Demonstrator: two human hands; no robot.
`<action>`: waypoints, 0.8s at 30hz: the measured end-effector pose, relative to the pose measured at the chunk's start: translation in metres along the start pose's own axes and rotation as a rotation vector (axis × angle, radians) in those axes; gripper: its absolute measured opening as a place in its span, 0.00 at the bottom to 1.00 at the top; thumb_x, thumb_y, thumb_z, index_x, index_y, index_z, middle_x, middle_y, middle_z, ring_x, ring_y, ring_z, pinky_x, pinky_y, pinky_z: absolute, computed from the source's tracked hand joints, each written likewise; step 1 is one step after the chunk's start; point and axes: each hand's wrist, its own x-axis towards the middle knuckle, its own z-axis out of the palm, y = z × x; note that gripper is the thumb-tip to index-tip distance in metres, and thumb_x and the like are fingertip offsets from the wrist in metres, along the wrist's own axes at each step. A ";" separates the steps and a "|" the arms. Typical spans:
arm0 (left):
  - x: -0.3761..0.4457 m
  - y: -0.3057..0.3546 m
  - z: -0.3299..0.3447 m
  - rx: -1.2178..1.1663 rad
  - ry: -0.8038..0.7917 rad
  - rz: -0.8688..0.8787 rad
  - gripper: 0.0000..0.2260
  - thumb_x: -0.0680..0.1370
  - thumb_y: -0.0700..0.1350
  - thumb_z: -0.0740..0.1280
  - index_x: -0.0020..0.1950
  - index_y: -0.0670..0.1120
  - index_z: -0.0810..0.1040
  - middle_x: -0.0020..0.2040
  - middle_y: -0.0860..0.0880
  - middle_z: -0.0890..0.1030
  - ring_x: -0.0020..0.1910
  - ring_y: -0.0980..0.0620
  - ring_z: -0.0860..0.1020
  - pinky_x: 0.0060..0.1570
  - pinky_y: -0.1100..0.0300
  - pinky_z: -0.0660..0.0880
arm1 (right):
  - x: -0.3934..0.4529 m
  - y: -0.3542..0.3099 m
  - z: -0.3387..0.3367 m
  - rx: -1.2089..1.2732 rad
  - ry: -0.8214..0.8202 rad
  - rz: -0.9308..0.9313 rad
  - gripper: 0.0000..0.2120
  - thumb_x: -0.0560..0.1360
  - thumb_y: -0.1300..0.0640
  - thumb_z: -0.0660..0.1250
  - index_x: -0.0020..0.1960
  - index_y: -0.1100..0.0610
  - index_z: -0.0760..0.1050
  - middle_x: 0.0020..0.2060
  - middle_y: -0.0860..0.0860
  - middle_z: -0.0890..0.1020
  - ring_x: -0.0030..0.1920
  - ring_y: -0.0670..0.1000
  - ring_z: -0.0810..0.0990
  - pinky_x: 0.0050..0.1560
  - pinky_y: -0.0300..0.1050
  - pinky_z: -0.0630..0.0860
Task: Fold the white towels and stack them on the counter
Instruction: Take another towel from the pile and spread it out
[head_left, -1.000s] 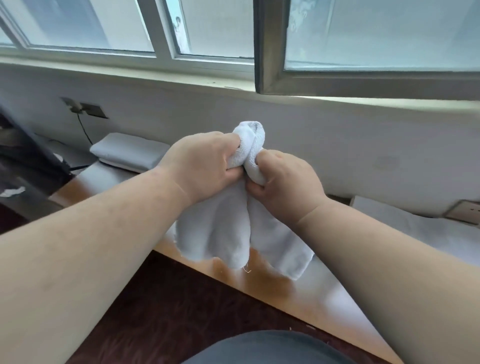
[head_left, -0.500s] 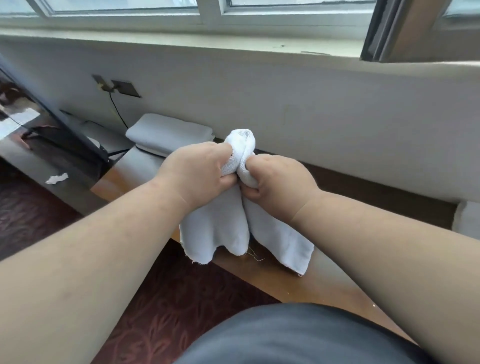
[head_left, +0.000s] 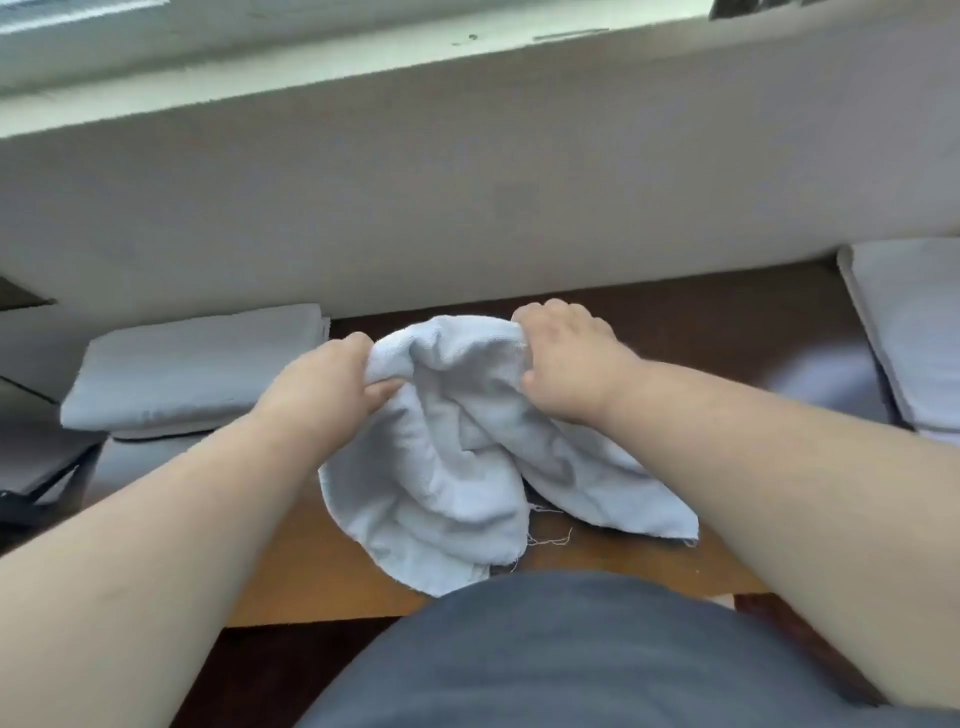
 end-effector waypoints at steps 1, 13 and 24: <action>0.011 -0.005 0.007 -0.033 -0.029 -0.018 0.16 0.76 0.60 0.64 0.43 0.50 0.64 0.41 0.50 0.74 0.37 0.49 0.73 0.30 0.54 0.63 | 0.003 0.005 0.005 -0.001 0.016 0.063 0.18 0.70 0.56 0.62 0.59 0.53 0.68 0.50 0.52 0.70 0.52 0.58 0.71 0.50 0.53 0.70; 0.069 0.123 0.094 -0.152 -0.025 0.415 0.22 0.78 0.47 0.62 0.72 0.47 0.67 0.72 0.45 0.66 0.68 0.43 0.63 0.67 0.54 0.59 | -0.058 0.080 0.123 0.230 -0.281 0.366 0.35 0.80 0.51 0.58 0.80 0.49 0.44 0.80 0.52 0.44 0.79 0.53 0.42 0.77 0.54 0.45; 0.171 0.247 0.149 0.101 -0.294 0.334 0.32 0.76 0.52 0.63 0.78 0.50 0.57 0.74 0.44 0.65 0.71 0.41 0.64 0.69 0.48 0.63 | -0.079 0.147 0.117 0.725 0.427 0.670 0.15 0.76 0.57 0.64 0.61 0.46 0.71 0.55 0.36 0.74 0.59 0.42 0.73 0.58 0.27 0.67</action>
